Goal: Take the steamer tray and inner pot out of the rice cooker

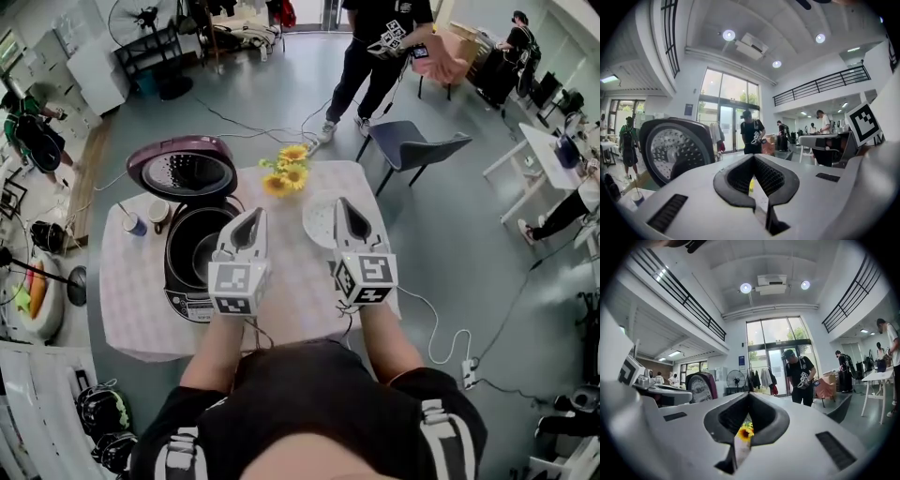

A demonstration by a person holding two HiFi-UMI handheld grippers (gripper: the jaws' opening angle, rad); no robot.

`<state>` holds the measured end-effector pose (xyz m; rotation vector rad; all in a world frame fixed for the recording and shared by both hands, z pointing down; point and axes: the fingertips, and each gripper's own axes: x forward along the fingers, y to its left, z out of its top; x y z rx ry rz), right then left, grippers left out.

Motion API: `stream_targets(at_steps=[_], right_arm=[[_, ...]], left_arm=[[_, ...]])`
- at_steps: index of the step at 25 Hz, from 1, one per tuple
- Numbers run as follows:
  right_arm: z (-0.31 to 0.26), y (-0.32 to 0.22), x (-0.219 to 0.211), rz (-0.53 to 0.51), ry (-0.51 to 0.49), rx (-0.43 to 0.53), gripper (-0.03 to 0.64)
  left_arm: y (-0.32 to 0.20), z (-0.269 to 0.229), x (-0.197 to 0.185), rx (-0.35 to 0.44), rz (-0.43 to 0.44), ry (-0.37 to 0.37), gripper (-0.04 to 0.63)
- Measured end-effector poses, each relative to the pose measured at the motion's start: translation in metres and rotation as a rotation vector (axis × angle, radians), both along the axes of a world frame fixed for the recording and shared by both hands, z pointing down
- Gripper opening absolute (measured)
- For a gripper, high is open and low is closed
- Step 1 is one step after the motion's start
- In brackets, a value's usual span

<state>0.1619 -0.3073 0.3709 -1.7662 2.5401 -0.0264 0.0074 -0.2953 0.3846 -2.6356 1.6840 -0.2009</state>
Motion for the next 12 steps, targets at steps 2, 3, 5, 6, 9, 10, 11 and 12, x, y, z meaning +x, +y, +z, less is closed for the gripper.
stream_targets(at_steps=[2, 3, 5, 6, 9, 10, 11, 12], right_arm=[[-0.006, 0.006, -0.02, -0.017, 0.0, 0.009, 0.0], [-0.008, 0.009, -0.031, -0.026, 0.001, 0.011, 0.0], [-0.008, 0.015, -0.053, -0.044, 0.006, 0.007, 0.0], [-0.007, 0.018, -0.063, -0.051, 0.008, 0.004, 0.0], [-0.005, 0.027, -0.094, -0.068, 0.009, -0.006, 0.0], [-0.004, 0.03, -0.104, -0.071, 0.008, -0.009, 0.0], [-0.003, 0.032, -0.114, -0.074, 0.007, -0.013, 0.0], [-0.001, 0.034, -0.125, -0.076, 0.005, -0.017, 0.0]], left_arm=[[0.006, -0.002, -0.021, -0.002, -0.021, -0.011, 0.003], [0.008, -0.001, -0.031, -0.005, -0.031, -0.017, 0.003], [0.014, 0.001, -0.051, -0.012, -0.044, -0.022, 0.003], [0.017, 0.001, -0.06, -0.014, -0.049, -0.021, 0.003], [0.029, 0.0, -0.09, -0.017, -0.063, -0.015, 0.003], [0.032, 0.0, -0.101, -0.018, -0.069, -0.016, 0.003], [0.035, 0.001, -0.112, -0.019, -0.073, -0.017, 0.003], [0.038, 0.002, -0.122, -0.021, -0.076, -0.02, 0.003]])
